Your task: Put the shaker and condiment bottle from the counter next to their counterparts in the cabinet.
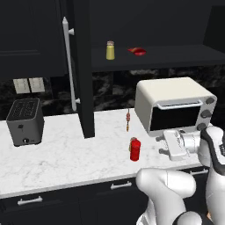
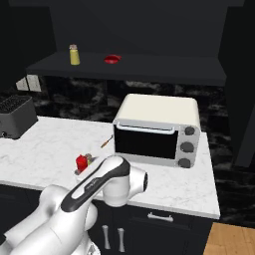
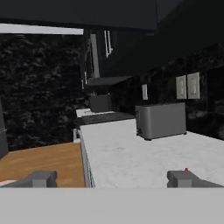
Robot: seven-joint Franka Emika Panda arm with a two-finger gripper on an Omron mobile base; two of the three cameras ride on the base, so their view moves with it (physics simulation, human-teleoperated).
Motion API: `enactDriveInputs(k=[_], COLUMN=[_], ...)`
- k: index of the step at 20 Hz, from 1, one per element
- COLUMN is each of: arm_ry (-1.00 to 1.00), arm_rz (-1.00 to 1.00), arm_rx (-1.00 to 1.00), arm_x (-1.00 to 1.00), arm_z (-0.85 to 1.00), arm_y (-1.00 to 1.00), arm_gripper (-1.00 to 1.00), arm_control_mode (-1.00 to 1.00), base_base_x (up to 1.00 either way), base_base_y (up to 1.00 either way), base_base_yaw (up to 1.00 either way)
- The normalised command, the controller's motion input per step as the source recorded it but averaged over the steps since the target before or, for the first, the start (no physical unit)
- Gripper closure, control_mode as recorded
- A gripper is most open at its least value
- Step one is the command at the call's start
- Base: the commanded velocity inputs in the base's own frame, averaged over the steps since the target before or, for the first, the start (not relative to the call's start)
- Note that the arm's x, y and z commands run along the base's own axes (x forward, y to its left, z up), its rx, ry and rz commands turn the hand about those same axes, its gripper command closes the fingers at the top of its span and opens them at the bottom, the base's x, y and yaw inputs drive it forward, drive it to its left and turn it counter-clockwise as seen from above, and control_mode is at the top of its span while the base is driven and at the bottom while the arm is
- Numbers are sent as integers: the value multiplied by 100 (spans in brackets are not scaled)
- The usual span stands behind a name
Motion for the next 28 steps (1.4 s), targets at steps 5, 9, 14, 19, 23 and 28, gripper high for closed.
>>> enactDriveInputs(k=[5,9,14,19,23,28], arm_ry=[0,0,0,0,0,0], arm_rz=[-23,-13,10,41,0,0], arm_rx=[-6,-5,-5,-3,0,0], arm_x=[61,41,2,10,0,59], arm_z=[-16,-10,-24,-35,0,-31], arm_y=[-7,-23,-51,-46,1,19], arm_gripper=[-100,-100,-100,-100,-100,-100], arm_control_mode=[-100,-100,-100,-100,-100,-100], base_base_x=[0,0,0,0,0,0], base_base_y=[0,0,0,0,0,0], base_base_yaw=[0,0,0,0,0,0])
